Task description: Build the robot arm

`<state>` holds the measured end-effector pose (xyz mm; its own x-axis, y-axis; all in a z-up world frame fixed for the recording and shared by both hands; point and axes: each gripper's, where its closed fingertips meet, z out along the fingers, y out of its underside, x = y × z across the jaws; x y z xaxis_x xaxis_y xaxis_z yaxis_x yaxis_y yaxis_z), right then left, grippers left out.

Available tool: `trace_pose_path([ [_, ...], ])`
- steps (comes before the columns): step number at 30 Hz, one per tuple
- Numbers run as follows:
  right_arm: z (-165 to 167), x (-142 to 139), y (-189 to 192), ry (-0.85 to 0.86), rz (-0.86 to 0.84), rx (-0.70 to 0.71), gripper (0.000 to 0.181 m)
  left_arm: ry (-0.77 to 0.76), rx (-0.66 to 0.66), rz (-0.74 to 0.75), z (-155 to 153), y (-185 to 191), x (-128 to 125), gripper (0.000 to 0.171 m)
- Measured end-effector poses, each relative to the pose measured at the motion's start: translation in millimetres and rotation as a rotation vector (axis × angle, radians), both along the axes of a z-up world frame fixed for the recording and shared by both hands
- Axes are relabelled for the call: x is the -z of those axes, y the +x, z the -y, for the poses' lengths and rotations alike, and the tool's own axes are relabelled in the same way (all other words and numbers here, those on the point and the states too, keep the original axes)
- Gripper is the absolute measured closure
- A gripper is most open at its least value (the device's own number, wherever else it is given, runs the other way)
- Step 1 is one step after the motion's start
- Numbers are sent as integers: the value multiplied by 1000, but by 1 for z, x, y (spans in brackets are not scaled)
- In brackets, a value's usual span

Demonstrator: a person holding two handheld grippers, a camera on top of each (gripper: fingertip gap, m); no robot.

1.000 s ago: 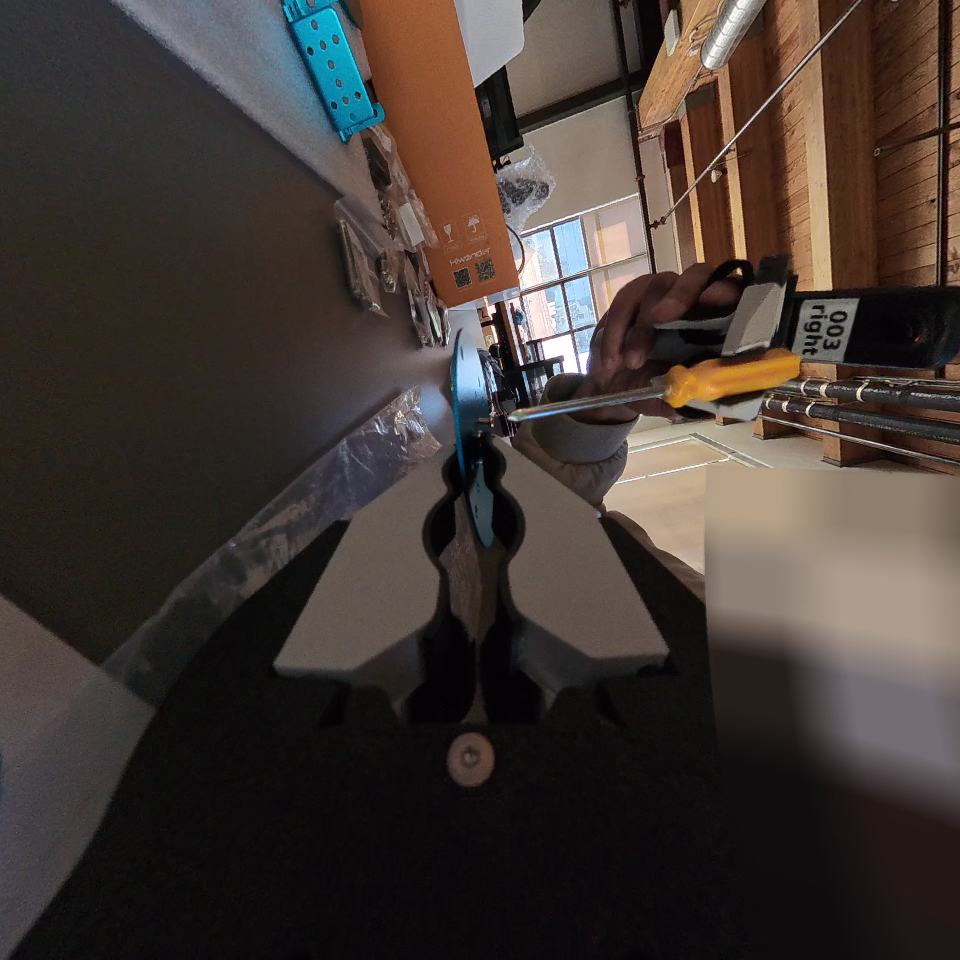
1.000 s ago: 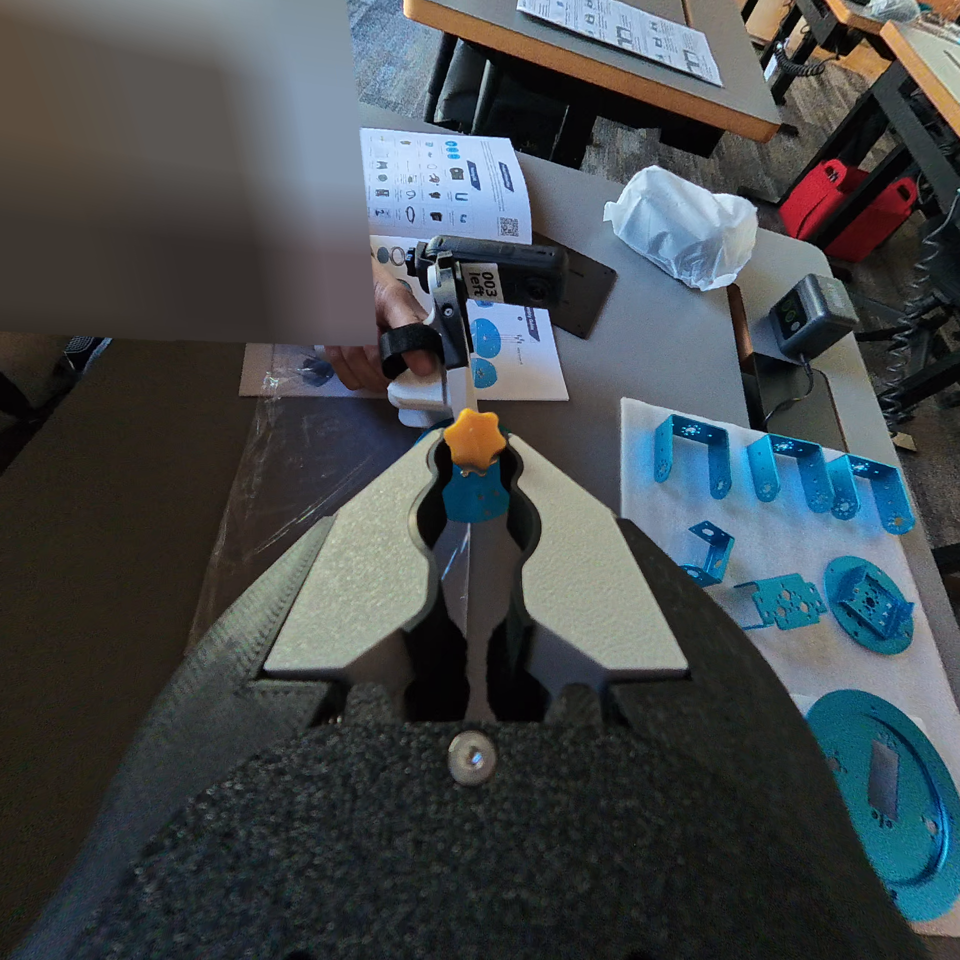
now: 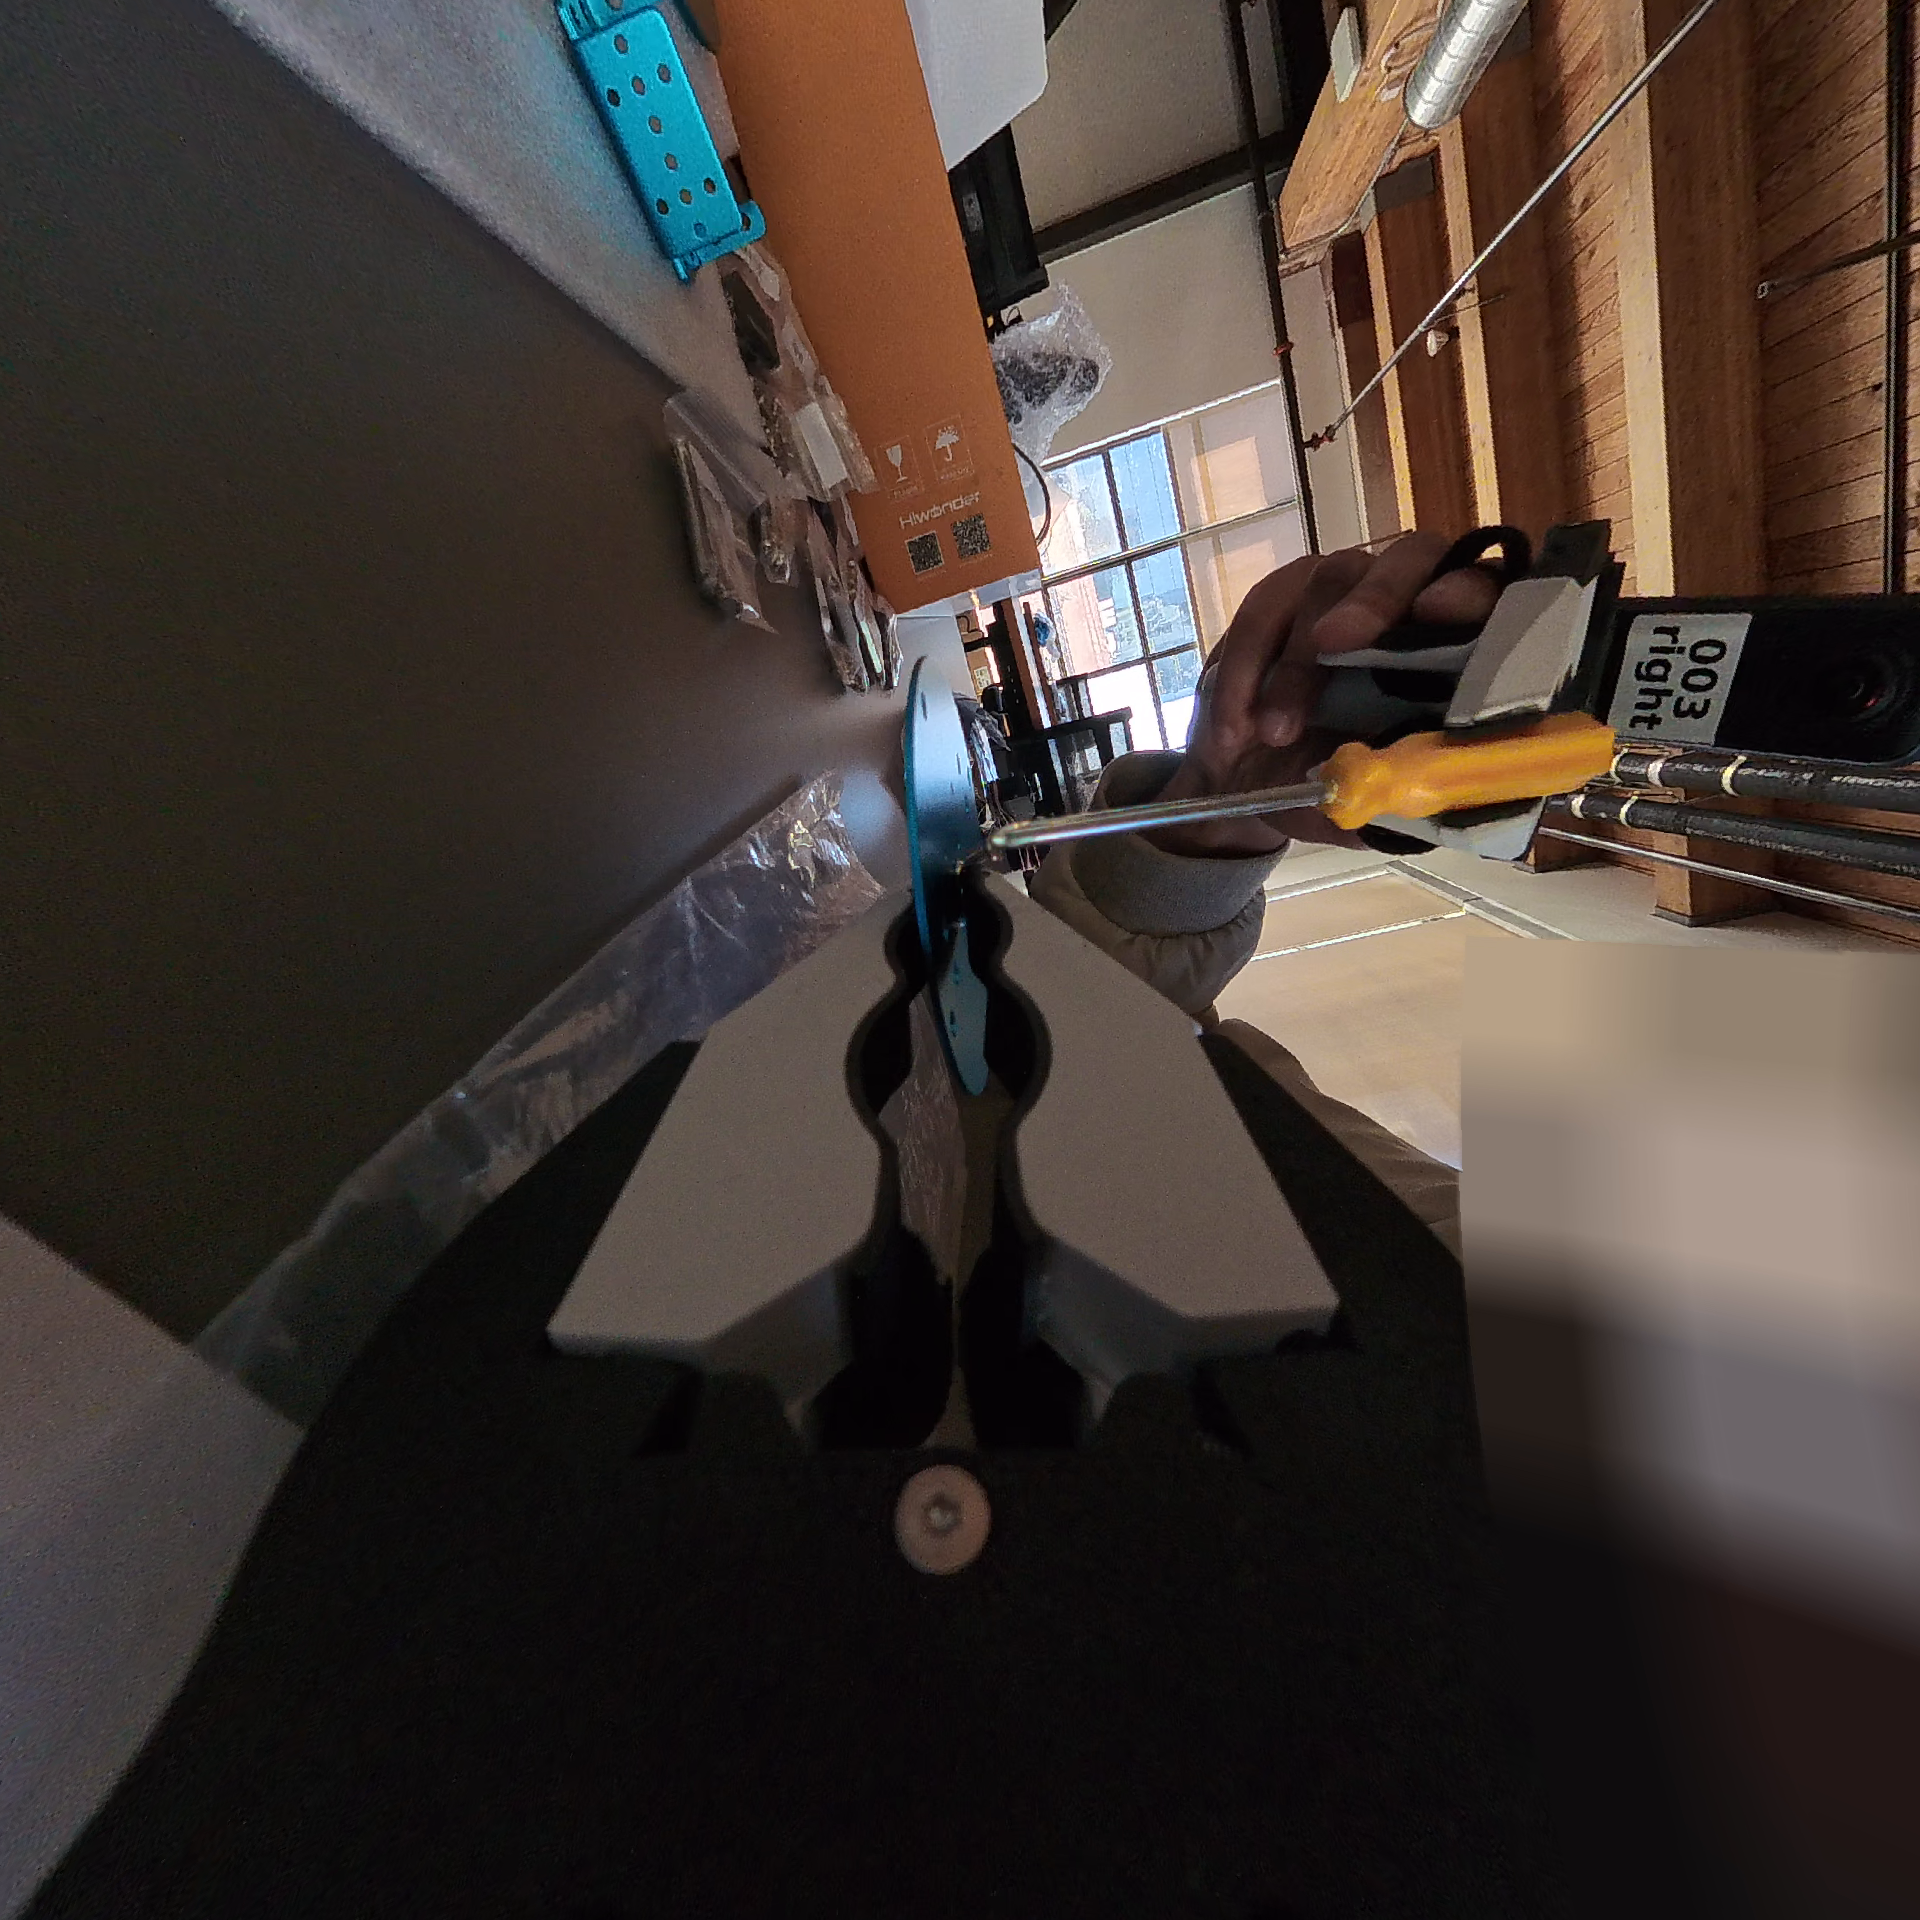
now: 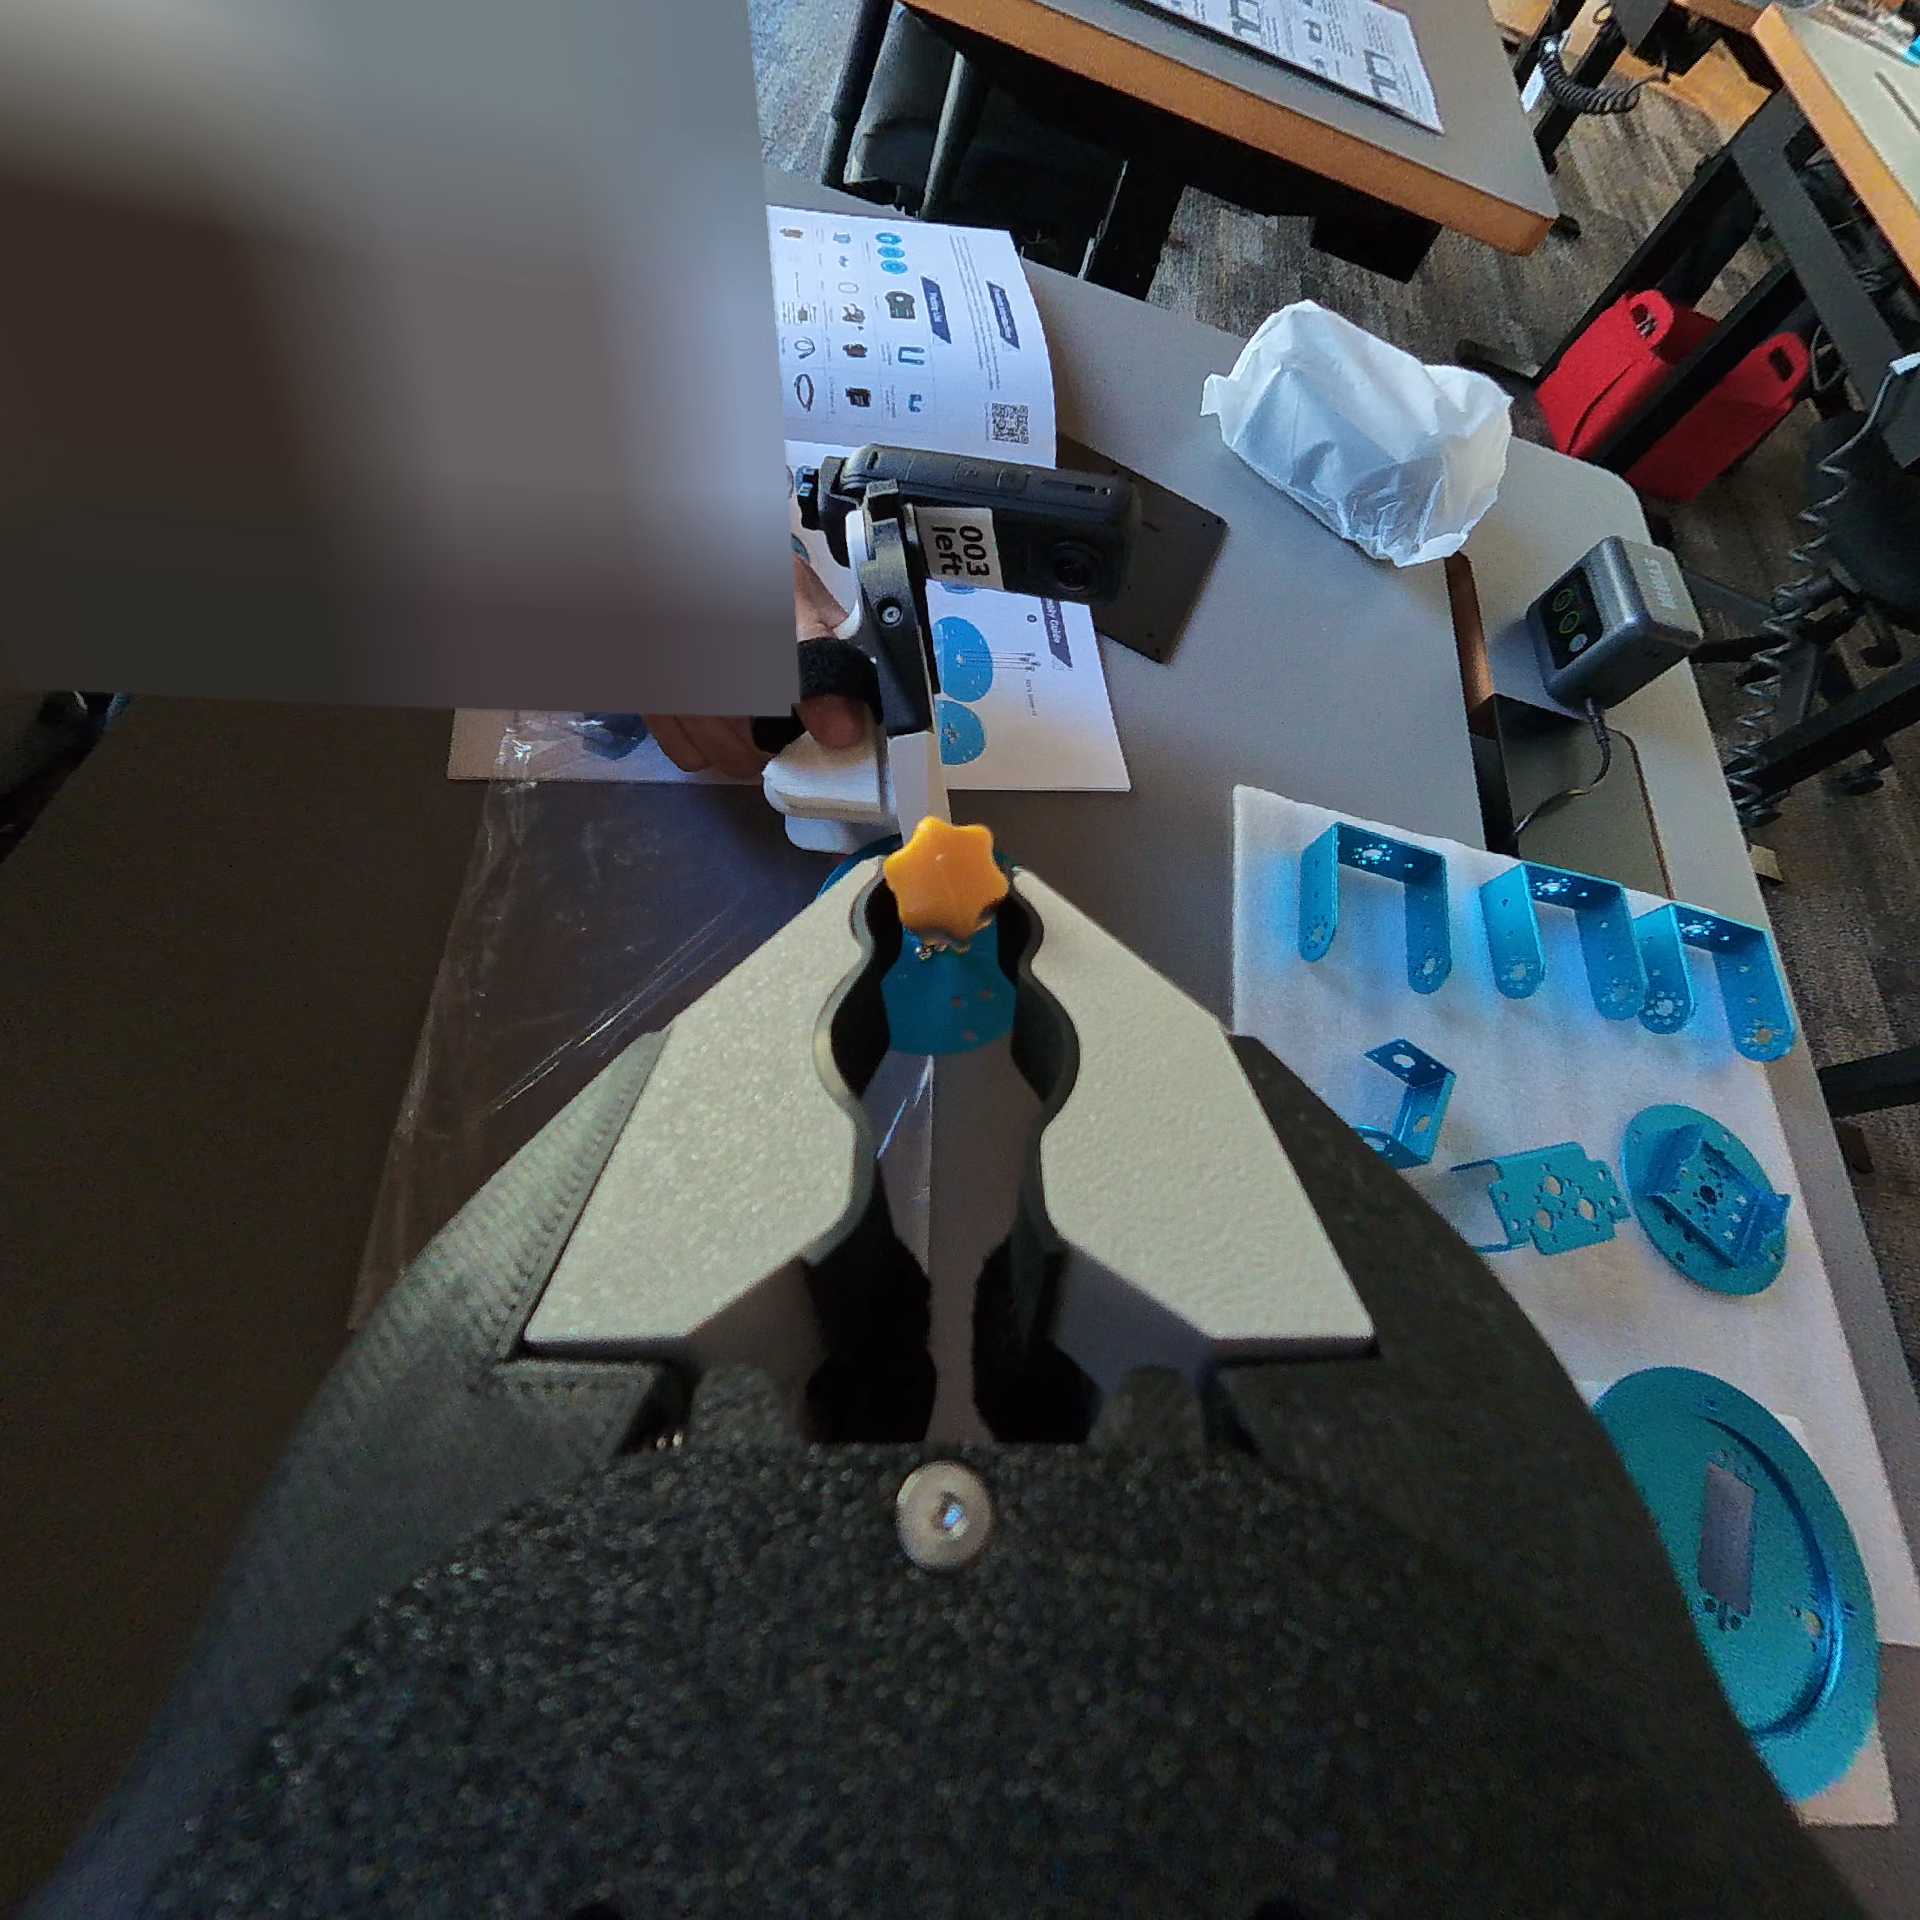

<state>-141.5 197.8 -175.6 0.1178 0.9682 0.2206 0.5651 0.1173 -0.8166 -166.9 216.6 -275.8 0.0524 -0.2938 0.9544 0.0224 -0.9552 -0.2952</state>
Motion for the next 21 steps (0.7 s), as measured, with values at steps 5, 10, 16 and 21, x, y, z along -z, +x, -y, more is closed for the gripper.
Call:
trace_pose_path([
  [5, -1, 2, 0, -1, 8, 3, 164, 2, 1, -1, 0, 0, 0, 165],
  [10, -1, -2, 1, 10, 4, 8, 164, 1, 2, 1, 0, 0, 0, 165],
  [16, -1, 0, 0, 14, 5, 8, 164, 2, 4, 2, 1, 1, 0, 165],
  [21, -2, 1, 0, 17, 10, 11, 164, 1, 5, 2, 1, 1, 0, 165],
])
